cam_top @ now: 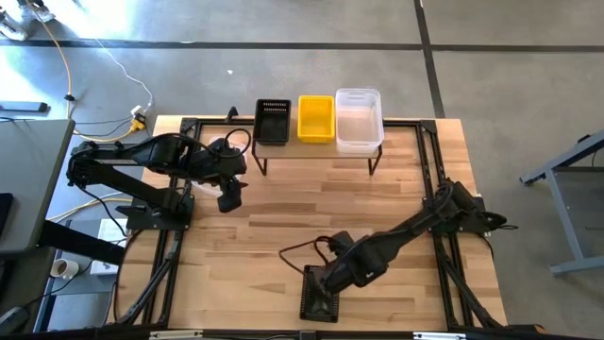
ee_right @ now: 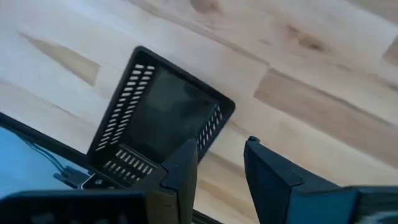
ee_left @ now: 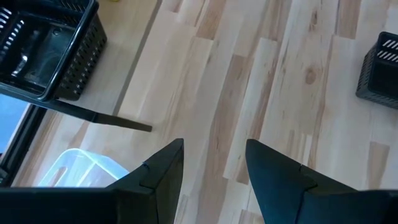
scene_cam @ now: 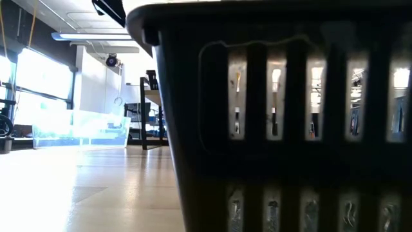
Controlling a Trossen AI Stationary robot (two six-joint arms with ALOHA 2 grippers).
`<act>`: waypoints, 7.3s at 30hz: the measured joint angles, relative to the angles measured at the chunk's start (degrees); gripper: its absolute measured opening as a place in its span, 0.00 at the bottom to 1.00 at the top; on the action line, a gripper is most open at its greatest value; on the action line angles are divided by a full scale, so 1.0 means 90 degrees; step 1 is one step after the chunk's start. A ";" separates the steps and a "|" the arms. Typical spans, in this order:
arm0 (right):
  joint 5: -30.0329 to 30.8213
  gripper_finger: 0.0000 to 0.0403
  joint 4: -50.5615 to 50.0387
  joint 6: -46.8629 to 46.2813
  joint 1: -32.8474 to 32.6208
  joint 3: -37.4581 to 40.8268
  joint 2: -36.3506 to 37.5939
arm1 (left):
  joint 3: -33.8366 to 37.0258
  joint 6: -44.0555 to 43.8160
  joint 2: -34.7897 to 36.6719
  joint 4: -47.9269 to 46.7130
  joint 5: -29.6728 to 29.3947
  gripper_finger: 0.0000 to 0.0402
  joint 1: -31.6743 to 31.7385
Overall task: Stack baskets on shelf by color
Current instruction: Stack the black basket on top of the black basket on the shelf
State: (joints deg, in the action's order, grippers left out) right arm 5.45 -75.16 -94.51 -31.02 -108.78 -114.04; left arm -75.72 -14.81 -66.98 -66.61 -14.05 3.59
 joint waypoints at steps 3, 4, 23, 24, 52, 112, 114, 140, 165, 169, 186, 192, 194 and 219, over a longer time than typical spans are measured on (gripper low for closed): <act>0.0004 0.29 0.0184 -0.0469 -0.0139 0.0204 0.0005 | 0.0000 -0.0002 0.0000 0.0000 -0.0006 0.41 -0.0002; 0.0000 0.29 0.0270 -0.0630 -0.0191 0.0296 0.0002 | 0.0000 0.0000 0.0000 0.0002 -0.0006 0.41 -0.0002; 0.0091 0.29 0.2569 -0.1843 -0.0449 0.2196 0.0000 | 0.0000 -0.0002 0.0000 0.0007 -0.0004 0.41 0.0001; 0.0089 0.29 0.2664 -0.1855 -0.0435 0.2292 0.0000 | 0.0000 -0.0002 0.0000 0.0007 -0.0004 0.41 0.0001; 0.0803 0.01 0.4113 0.0096 0.0902 0.2528 -0.0001 | 0.0000 0.0300 0.0000 0.0098 -0.0001 0.41 -0.0583; 0.2442 0.00 0.4001 0.2223 0.2709 0.0579 0.0000 | 0.0002 0.0779 -0.2090 0.0765 -0.1994 0.41 -0.3366; 0.2498 0.00 0.4112 0.2225 0.2709 0.0579 0.0002 | 0.0002 0.0760 -0.2089 0.0765 -0.1993 0.41 -0.3370; 0.2696 0.00 0.5121 0.2815 0.2309 0.0410 0.0250 | 0.0002 0.0721 -0.2089 0.0385 -0.1902 0.37 -0.3317; 0.2584 0.19 0.4129 0.3788 0.2311 0.0050 0.0253 | 0.0000 0.0769 -0.2086 0.0379 -0.2065 0.00 -0.3322; 0.2420 0.29 0.4034 0.4014 0.2390 0.0050 0.0298 | 0.0000 0.0765 -0.2052 0.0374 -0.2198 0.00 -0.3317; 0.2700 0.34 0.3469 0.5696 0.2618 0.0050 0.1407 | 0.0005 0.1323 -0.1313 0.0490 -0.2444 0.00 -0.2302; 0.2695 0.34 0.3404 0.6588 0.2814 0.0050 0.1790 | 0.0002 0.2062 -0.0942 0.1035 -0.2370 0.00 -0.1447; 0.2696 0.34 0.3386 0.6897 0.2883 0.0050 0.1923 | 0.0002 0.2383 -0.0793 0.1250 -0.2165 0.00 -0.1104; 0.1959 0.34 0.2228 0.9241 0.4132 0.0070 0.2710 | 0.0002 0.5121 -0.0801 0.2761 0.2342 0.00 0.3363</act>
State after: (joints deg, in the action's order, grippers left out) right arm 23.08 -55.11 -11.34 6.17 -108.15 -89.65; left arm -75.70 31.28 -74.19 -41.76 7.02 33.86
